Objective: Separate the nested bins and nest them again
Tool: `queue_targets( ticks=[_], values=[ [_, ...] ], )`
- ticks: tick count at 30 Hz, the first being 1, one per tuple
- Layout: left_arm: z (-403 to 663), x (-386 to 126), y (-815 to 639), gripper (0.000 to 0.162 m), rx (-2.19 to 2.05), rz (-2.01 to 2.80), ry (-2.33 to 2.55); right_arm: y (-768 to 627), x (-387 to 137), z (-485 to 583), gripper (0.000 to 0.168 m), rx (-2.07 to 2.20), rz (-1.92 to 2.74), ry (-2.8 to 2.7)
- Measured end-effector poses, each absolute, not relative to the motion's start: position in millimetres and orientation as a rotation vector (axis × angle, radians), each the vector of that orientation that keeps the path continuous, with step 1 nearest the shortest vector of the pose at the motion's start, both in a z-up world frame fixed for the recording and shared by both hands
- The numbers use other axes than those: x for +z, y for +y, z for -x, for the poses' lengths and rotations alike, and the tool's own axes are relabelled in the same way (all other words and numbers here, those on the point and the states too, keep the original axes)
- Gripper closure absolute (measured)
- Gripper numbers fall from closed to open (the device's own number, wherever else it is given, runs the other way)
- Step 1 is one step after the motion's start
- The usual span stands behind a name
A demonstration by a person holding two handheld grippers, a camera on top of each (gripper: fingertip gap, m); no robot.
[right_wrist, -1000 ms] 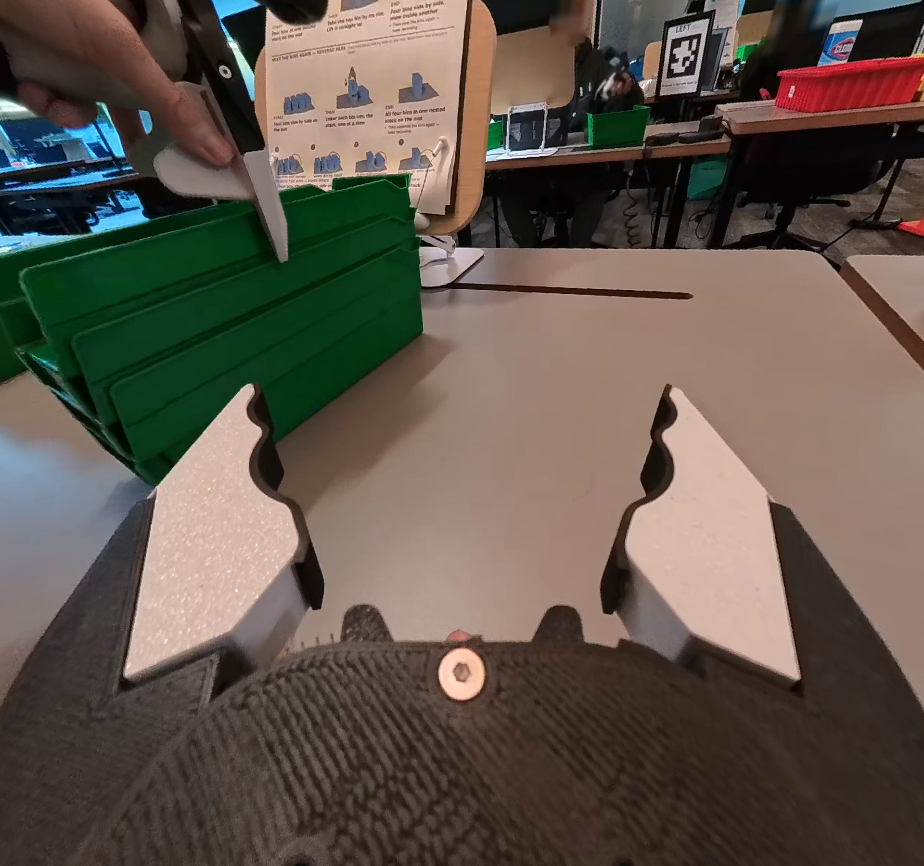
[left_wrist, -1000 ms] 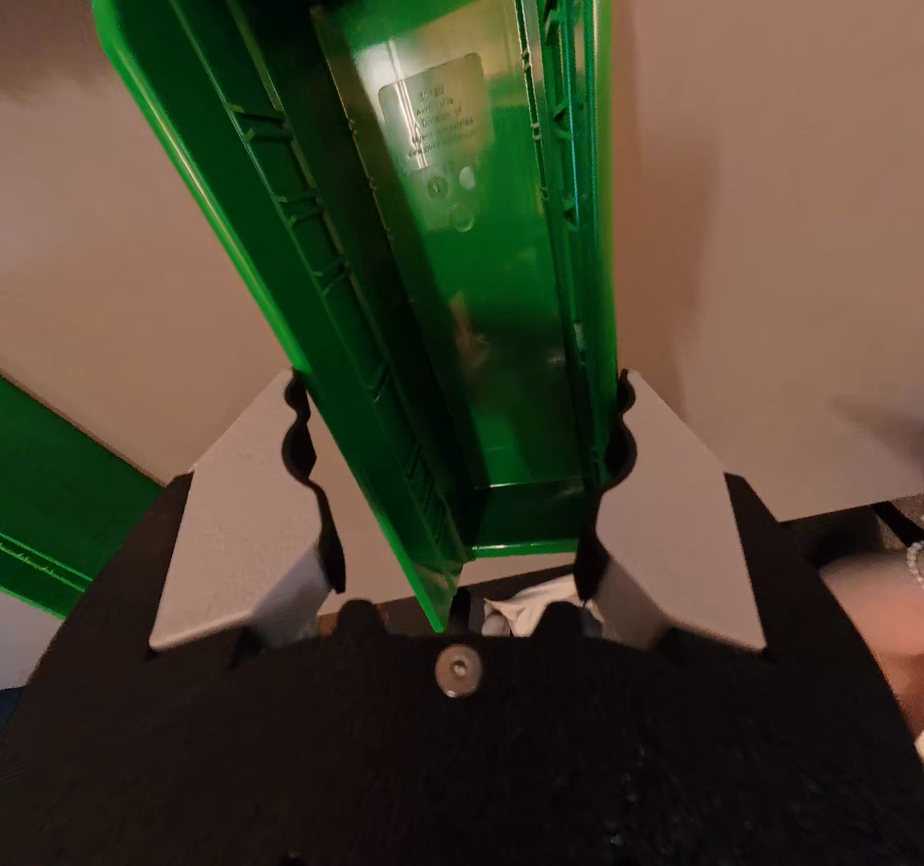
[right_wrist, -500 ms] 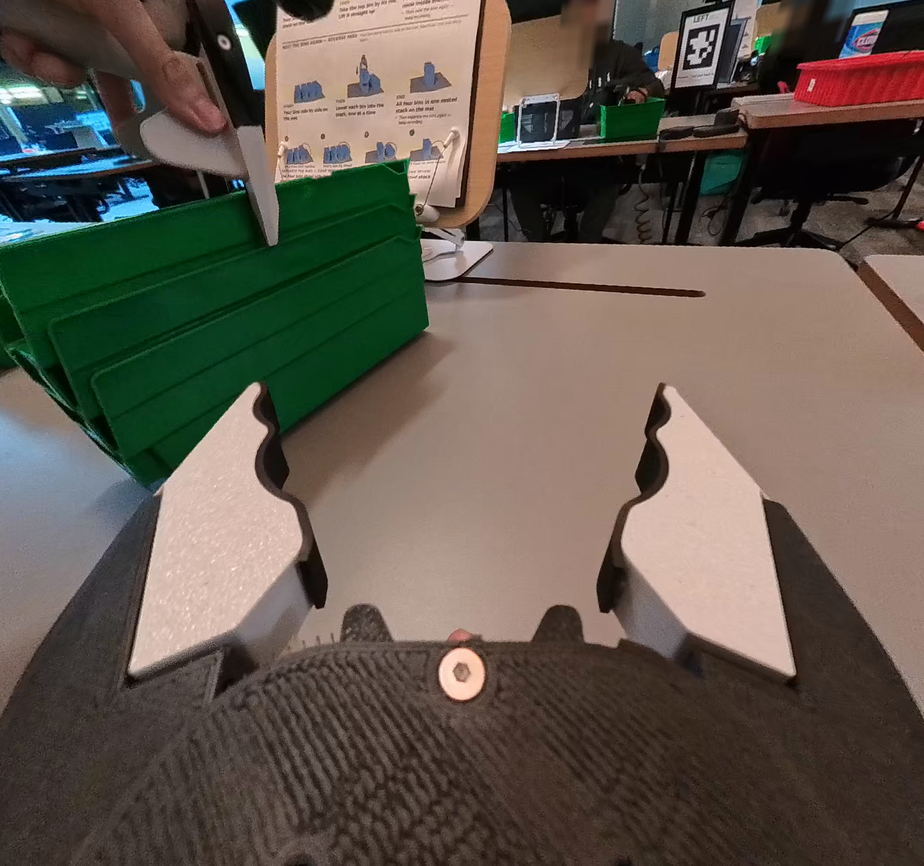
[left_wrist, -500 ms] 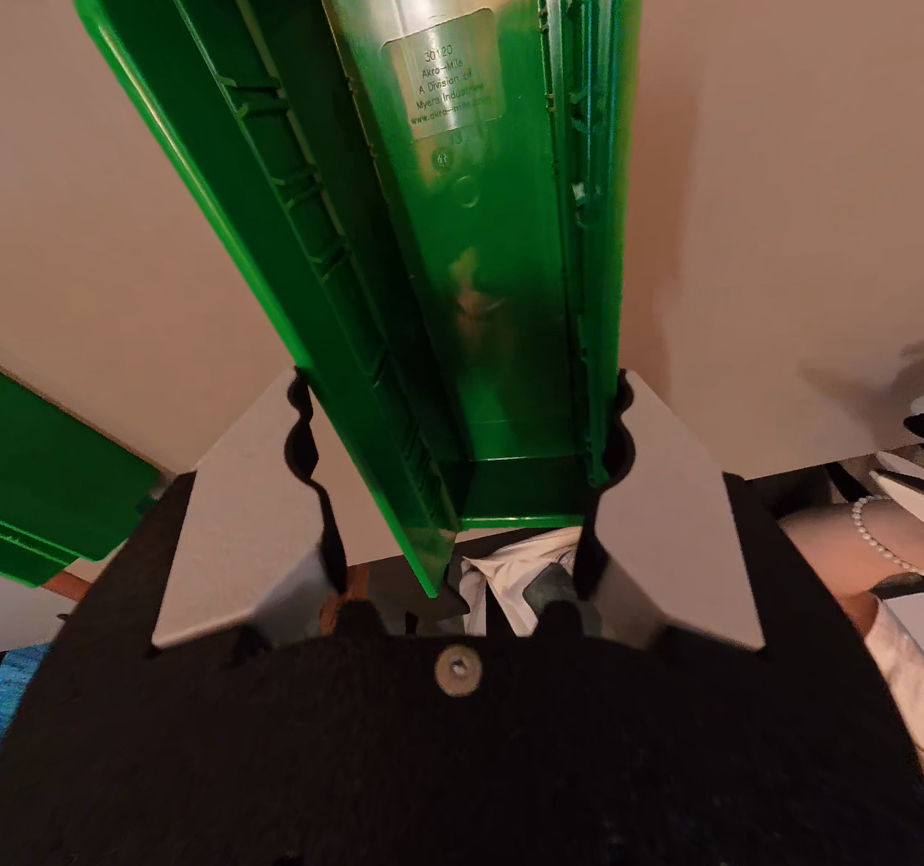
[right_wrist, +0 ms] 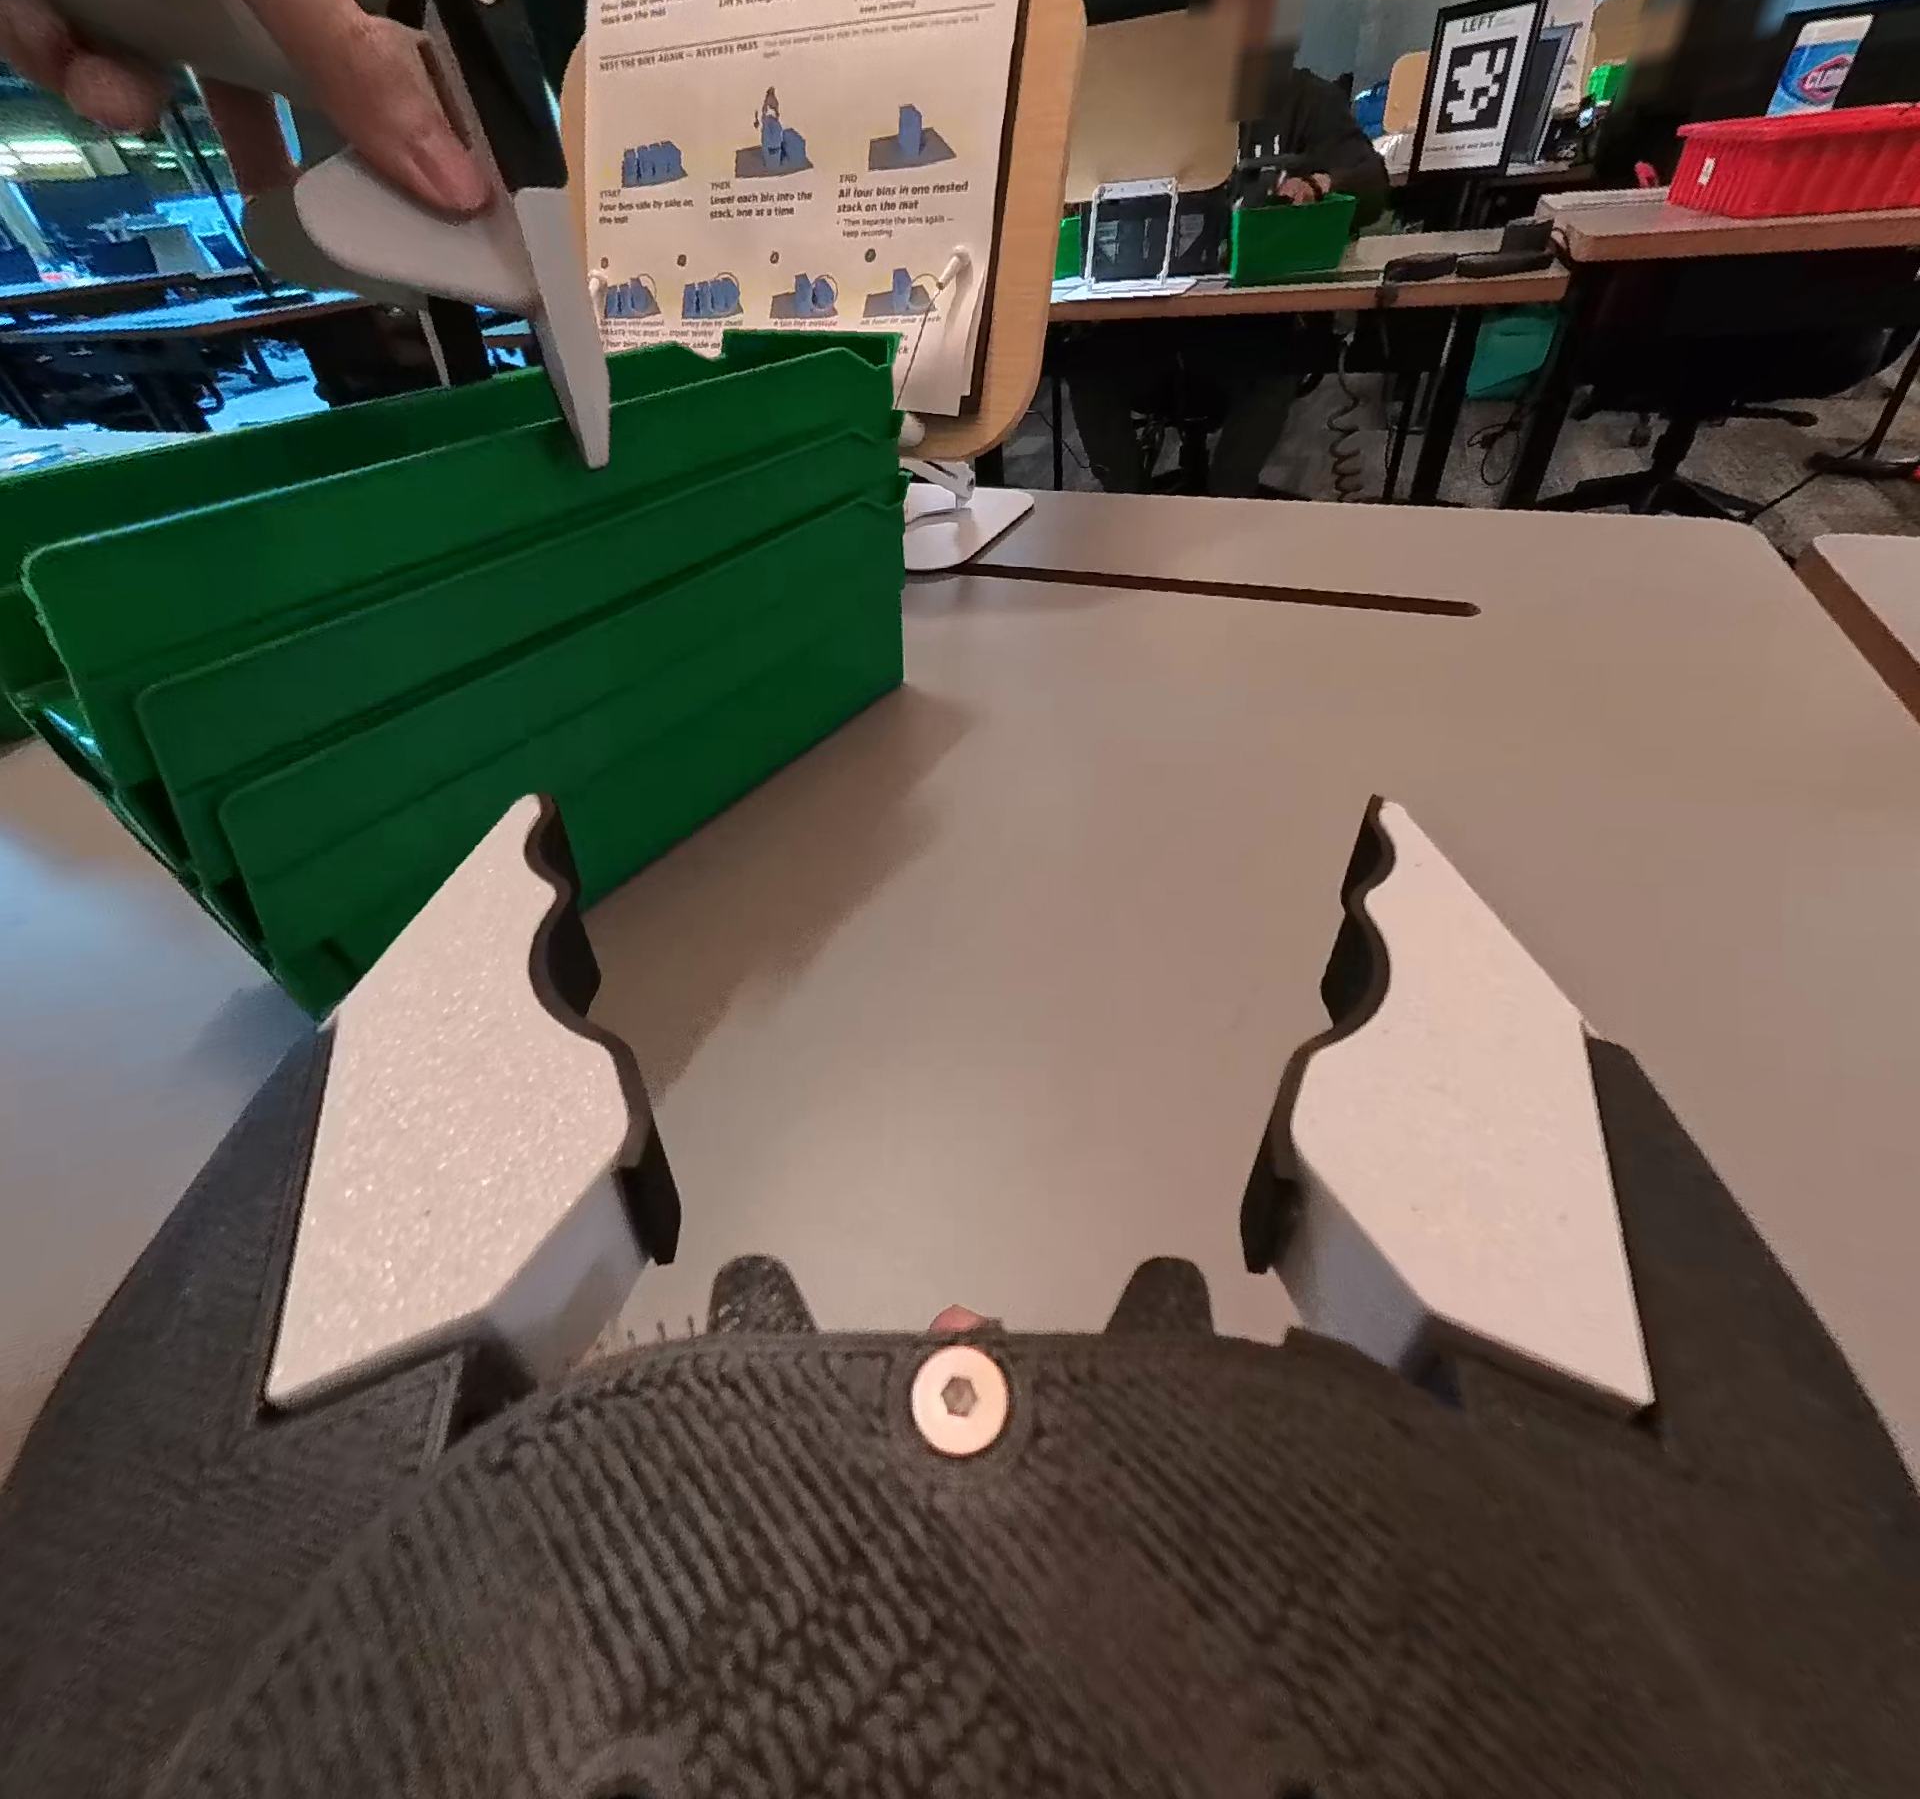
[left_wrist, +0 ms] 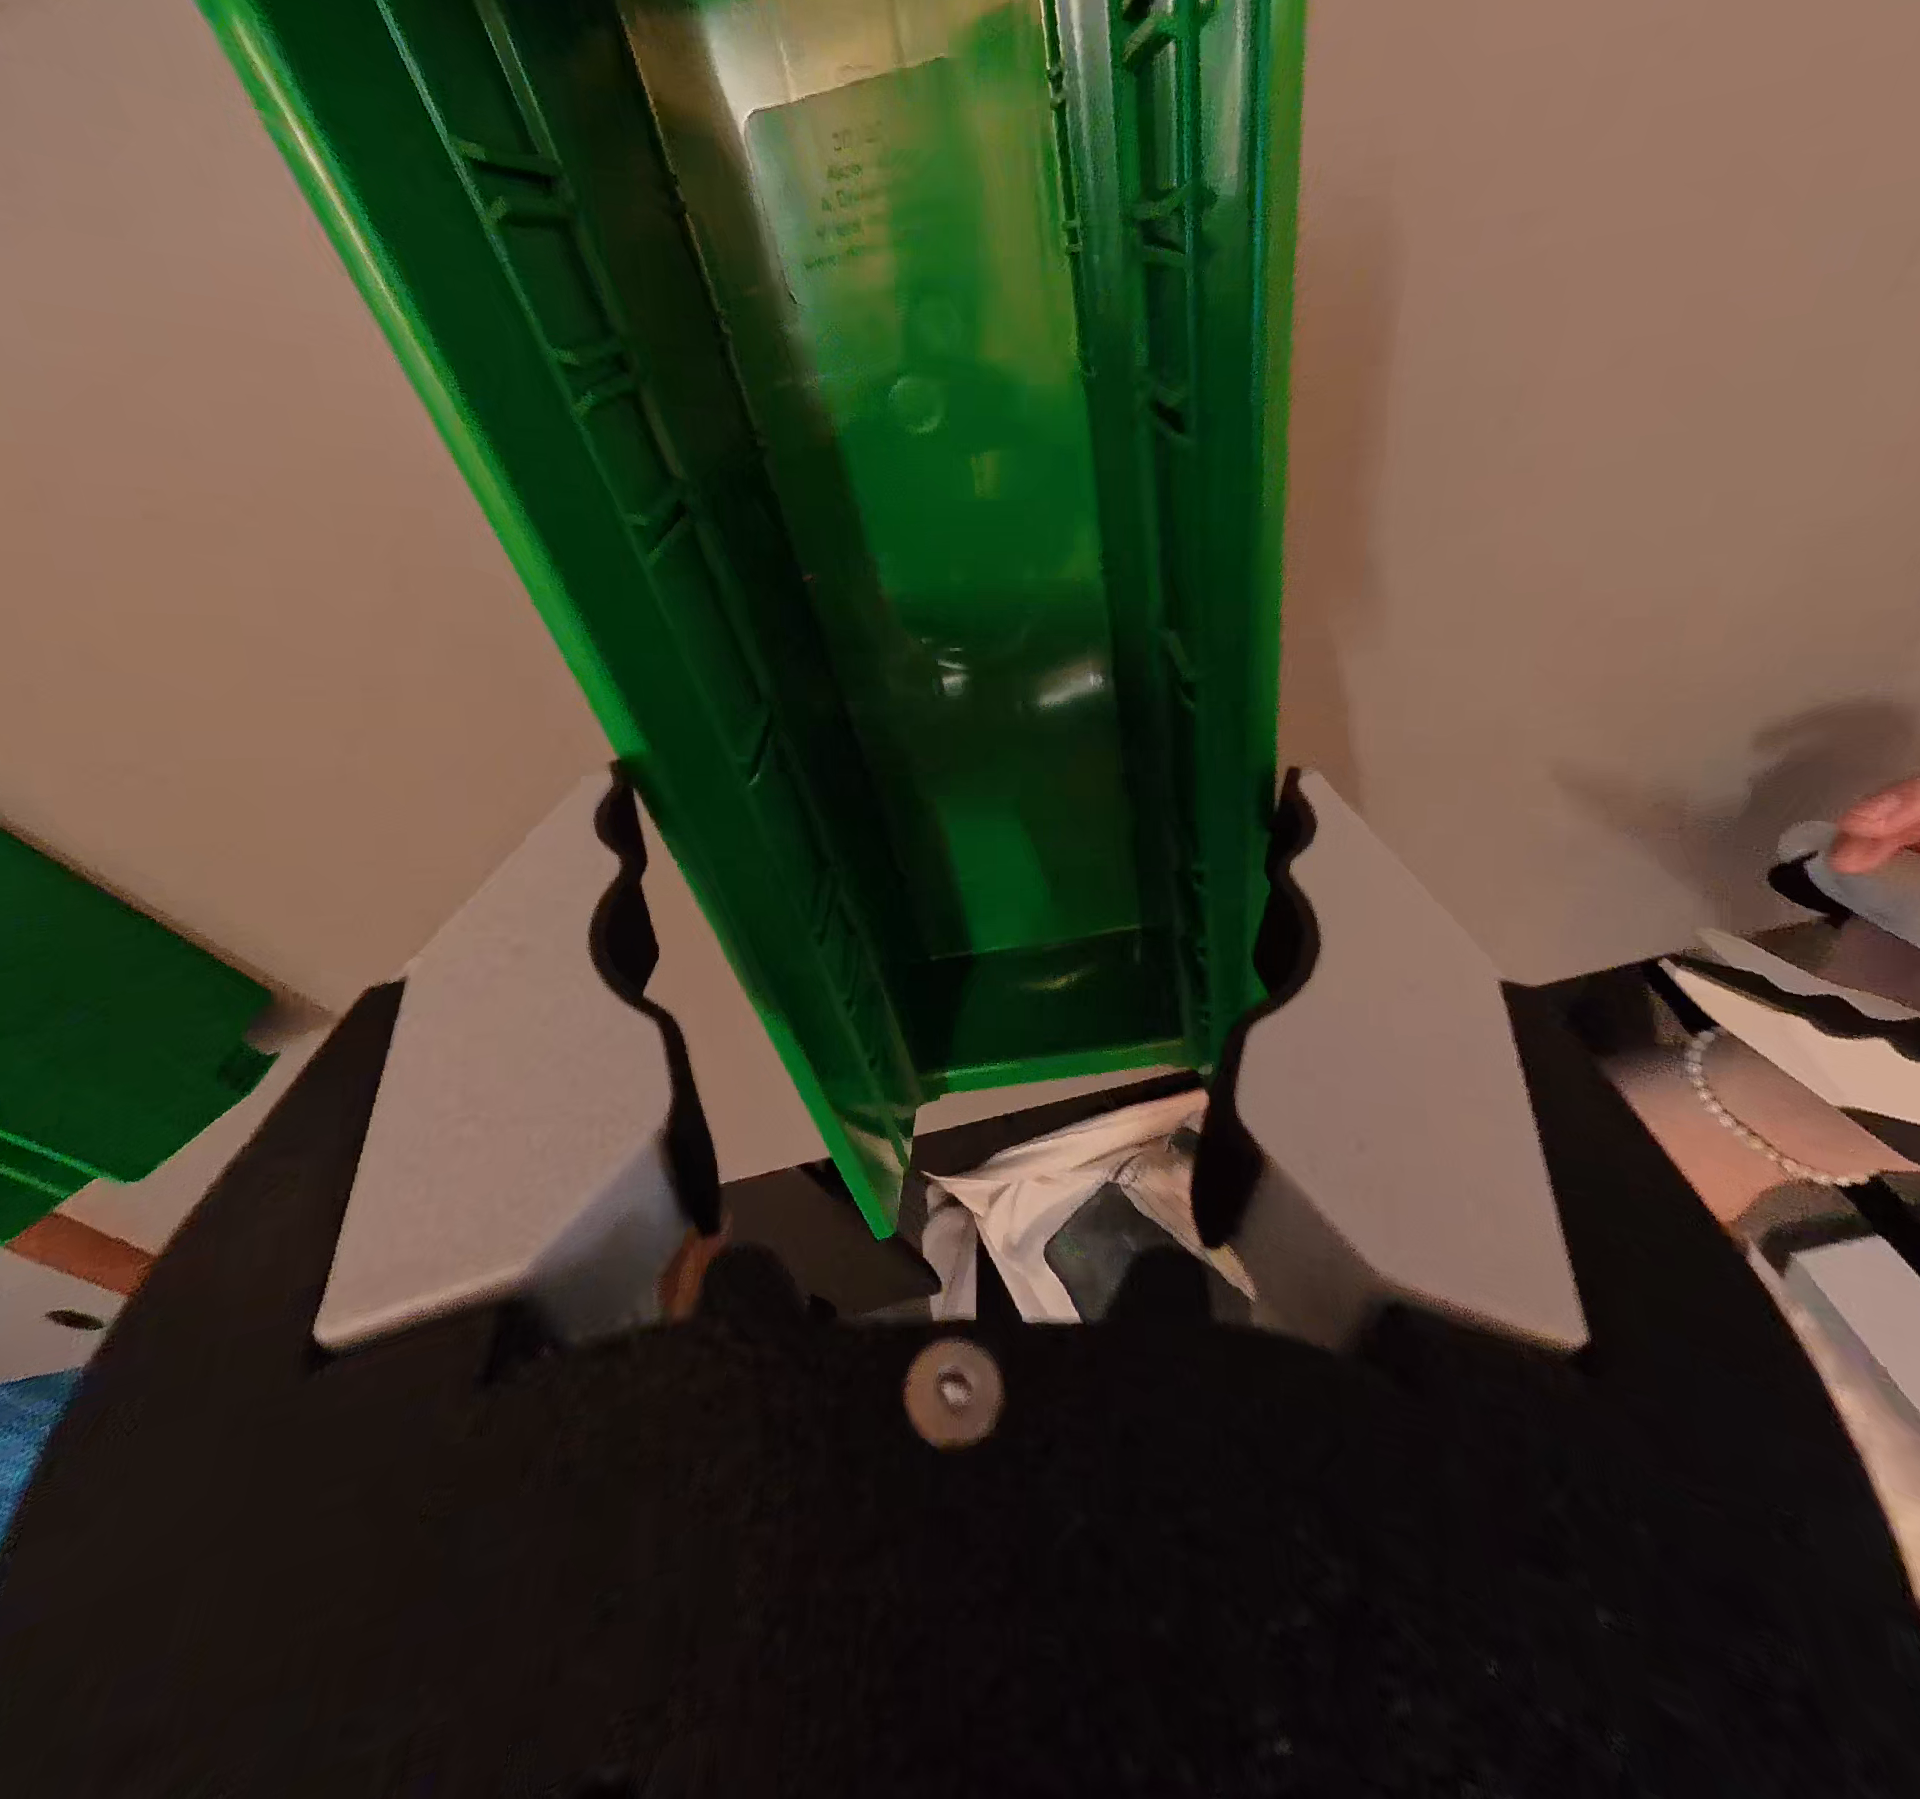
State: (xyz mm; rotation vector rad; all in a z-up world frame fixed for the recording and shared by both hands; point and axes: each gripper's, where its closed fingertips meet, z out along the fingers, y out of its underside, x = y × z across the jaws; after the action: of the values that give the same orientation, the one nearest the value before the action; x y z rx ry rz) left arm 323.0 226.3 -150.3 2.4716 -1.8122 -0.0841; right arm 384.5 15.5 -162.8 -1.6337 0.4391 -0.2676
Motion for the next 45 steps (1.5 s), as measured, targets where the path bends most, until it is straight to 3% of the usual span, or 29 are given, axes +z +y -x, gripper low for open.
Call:
queue_targets(
  ticks=[7,13,35,45],
  values=[
    [-320.8,-152.0,226.5,0.044,-0.211,-2.488,-1.918,12.7,-158.4,-384.9,0.026,-0.283,1.625,0.438],
    [-317.1,-149.0,230.6,0.058,-0.271,-2.429,-1.906,10.2,-157.2,-386.6,0.026,-0.292,1.622,0.436],
    [-303.4,-132.4,242.5,0.077,-0.252,-2.467,-1.73,15.0,-163.1,-383.5,0.027,-0.269,1.647,0.422],
    [-298.3,-144.8,240.6,0.054,-0.249,-2.478,-1.763,17.4,-166.4,-381.0,0.027,-0.264,1.663,0.412]
  ],
)
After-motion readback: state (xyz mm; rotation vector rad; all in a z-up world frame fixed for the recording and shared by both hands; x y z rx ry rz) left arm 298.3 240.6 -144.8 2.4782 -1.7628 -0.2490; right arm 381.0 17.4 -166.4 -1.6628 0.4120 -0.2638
